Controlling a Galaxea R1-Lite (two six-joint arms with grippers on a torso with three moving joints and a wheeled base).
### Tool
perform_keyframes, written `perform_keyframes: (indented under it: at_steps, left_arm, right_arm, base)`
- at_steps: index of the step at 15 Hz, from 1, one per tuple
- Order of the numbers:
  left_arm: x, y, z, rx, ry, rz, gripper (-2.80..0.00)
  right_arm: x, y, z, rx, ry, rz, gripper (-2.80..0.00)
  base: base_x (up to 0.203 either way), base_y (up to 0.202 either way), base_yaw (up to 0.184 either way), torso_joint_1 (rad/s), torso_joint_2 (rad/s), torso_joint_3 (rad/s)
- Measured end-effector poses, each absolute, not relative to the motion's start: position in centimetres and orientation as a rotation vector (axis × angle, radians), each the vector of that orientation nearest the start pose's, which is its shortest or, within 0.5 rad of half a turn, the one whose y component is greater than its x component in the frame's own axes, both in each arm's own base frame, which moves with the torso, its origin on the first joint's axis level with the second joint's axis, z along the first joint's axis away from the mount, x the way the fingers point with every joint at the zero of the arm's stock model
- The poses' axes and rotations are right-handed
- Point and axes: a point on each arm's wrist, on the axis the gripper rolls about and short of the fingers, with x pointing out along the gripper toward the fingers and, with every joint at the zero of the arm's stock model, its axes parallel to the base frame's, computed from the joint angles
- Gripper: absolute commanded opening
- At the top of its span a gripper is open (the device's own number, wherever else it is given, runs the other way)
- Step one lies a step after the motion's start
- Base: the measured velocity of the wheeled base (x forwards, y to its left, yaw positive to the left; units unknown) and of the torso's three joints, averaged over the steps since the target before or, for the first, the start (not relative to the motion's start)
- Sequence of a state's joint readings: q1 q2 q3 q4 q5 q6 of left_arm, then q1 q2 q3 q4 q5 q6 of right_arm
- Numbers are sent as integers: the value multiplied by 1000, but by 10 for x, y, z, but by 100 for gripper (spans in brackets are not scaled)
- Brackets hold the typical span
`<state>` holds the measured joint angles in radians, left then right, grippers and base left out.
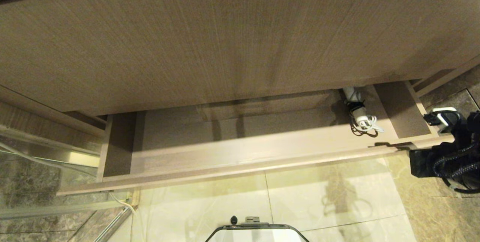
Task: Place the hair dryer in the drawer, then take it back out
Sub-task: Close the drawer
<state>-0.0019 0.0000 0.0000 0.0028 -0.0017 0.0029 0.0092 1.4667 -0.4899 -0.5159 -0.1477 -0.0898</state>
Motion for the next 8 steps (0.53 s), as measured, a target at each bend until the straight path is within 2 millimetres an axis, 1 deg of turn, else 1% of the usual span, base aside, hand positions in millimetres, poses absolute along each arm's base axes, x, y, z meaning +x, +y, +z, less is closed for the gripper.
perform_keyframes:
  at_steps: [2,5,8]
  left_arm:
    - [-23,0,75,3,3,-4,-280]
    - [-23,0,75,3,2,-2,-280]
    - [-23,0,75,3,3,-4,-280]
  right_arm:
    - [235,-2,172,-124,314,-131,-280]
    - [222,-2,162,-130,394,-129,-280]
    - [204,-1,156,-134,416,-123,-280]
  base:
    - [0,0,0,0,0,0]
    - [0,0,0,0,0,0]
    - [0,0,0,0,0,0]
